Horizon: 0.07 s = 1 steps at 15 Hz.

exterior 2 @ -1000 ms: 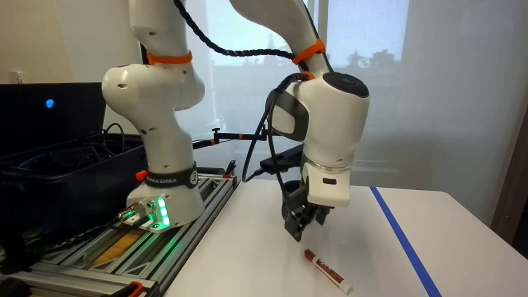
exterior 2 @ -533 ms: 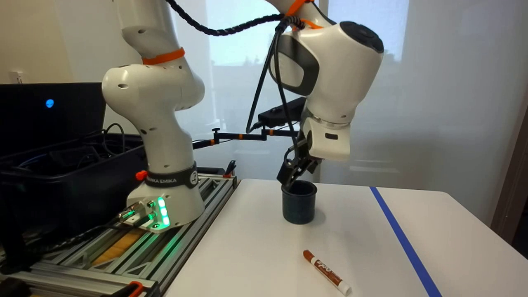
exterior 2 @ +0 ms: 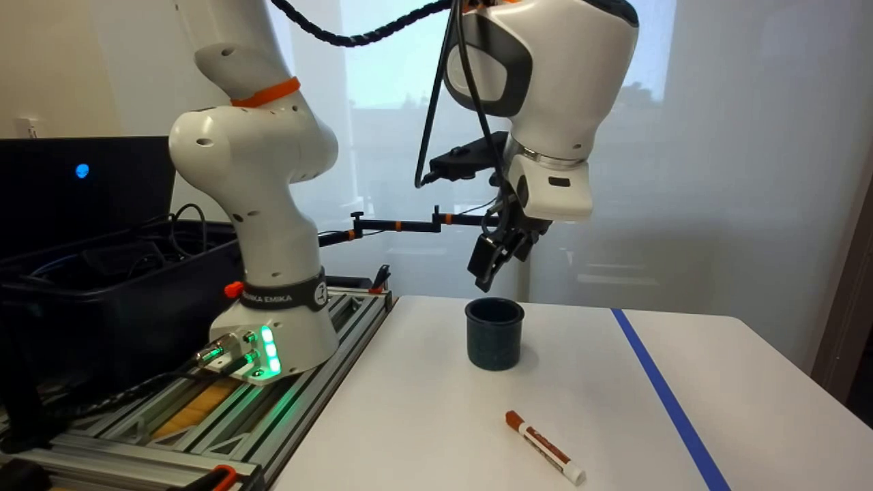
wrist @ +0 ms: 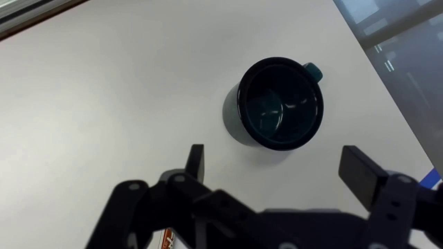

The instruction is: Put the red marker on the table.

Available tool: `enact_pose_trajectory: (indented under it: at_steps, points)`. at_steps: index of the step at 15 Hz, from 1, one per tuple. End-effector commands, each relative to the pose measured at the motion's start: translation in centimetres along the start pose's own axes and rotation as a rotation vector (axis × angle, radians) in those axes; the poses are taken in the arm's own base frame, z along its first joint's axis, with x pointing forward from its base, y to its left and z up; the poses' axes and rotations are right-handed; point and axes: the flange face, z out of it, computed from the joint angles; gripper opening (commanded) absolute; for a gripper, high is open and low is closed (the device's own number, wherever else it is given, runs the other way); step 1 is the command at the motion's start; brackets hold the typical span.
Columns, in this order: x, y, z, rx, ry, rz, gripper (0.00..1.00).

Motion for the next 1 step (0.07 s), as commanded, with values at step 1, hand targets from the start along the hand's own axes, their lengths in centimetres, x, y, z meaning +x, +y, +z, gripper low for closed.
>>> enact_pose_trajectory:
  at_steps: [1]
  points:
    - [0.01, 0.0, -0.05, 0.0, -0.001, 0.0, 1.0]
